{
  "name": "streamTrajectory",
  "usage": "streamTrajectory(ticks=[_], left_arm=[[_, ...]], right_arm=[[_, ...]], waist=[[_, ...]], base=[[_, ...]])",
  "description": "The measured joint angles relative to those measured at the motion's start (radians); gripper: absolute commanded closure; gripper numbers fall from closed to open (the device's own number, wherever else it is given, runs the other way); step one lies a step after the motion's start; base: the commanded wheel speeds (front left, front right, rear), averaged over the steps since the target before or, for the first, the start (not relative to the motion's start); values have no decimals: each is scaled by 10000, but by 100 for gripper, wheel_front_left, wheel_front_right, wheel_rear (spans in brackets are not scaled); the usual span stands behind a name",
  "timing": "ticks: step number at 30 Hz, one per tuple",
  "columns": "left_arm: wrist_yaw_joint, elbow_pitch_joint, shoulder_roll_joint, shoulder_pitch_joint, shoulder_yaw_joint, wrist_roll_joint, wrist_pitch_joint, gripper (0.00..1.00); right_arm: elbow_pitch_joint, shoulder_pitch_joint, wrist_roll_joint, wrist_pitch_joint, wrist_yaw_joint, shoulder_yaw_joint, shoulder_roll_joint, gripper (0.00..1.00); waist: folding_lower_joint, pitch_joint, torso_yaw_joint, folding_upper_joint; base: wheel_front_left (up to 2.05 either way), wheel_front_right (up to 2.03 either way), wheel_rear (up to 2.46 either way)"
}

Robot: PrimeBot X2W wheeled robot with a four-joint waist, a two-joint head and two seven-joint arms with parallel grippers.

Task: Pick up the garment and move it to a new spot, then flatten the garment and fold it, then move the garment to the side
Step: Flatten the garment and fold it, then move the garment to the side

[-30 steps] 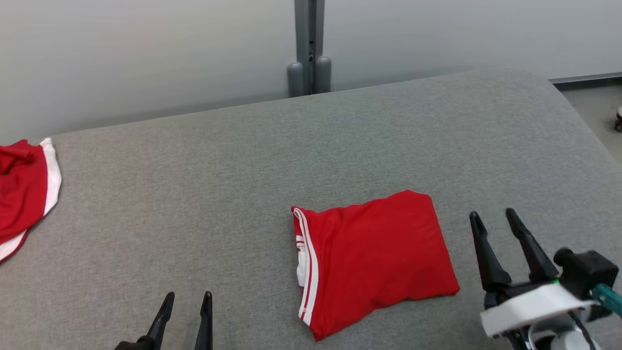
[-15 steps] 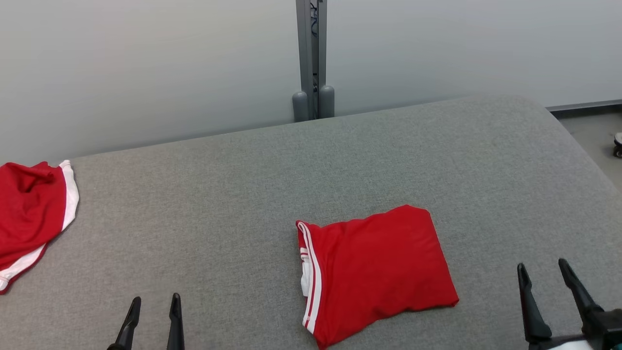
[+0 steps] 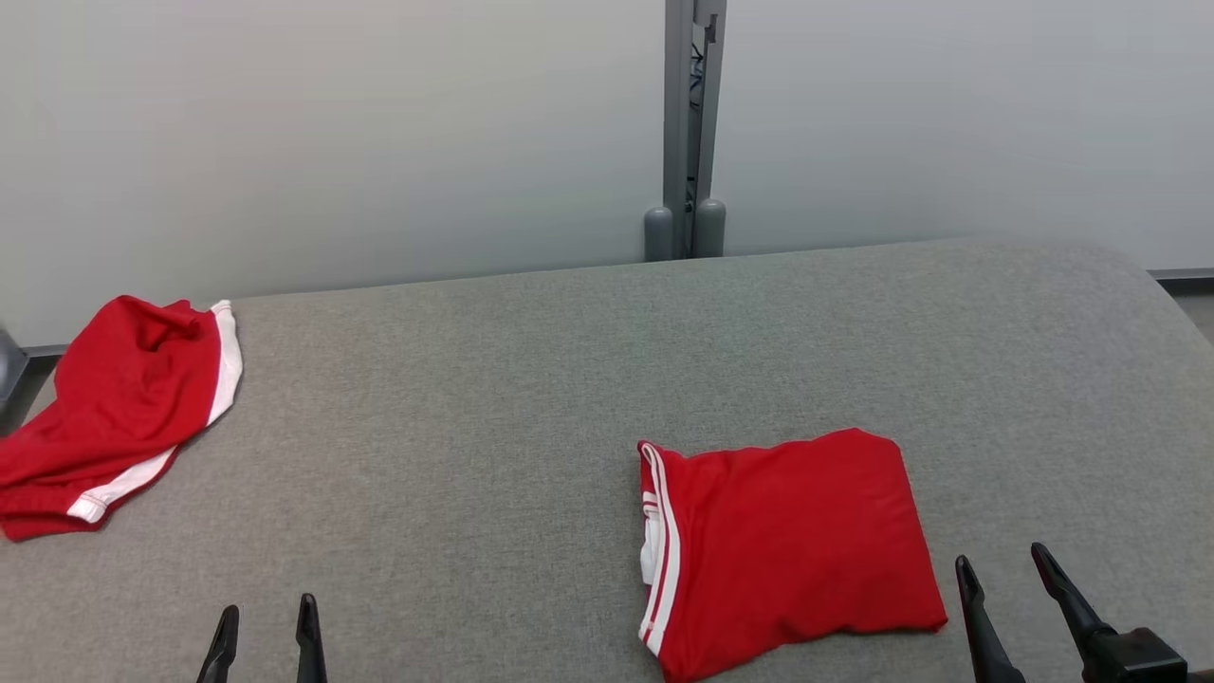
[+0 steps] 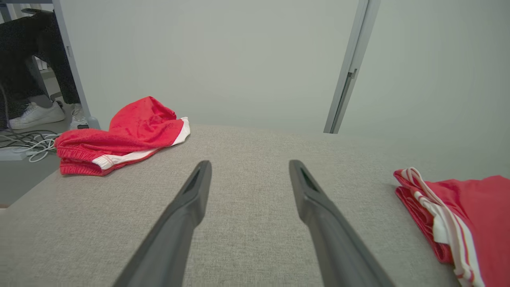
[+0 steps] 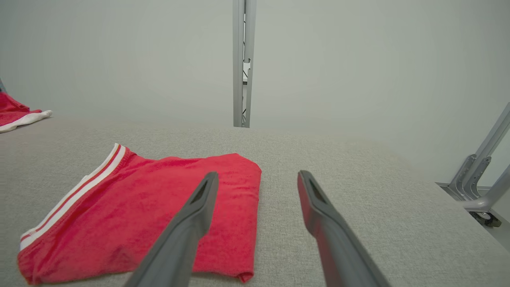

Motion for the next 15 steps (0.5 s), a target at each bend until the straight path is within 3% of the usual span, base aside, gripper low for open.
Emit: streamTrajectory(ticks=[15], left_arm=[[-2, -107, -2, 128, 146, 31, -2, 0]], right_arm=[[31, -25, 71, 0, 0, 79, -8, 0]], waist=[[1, -148, 127, 0]], base=[[0, 0, 0]])
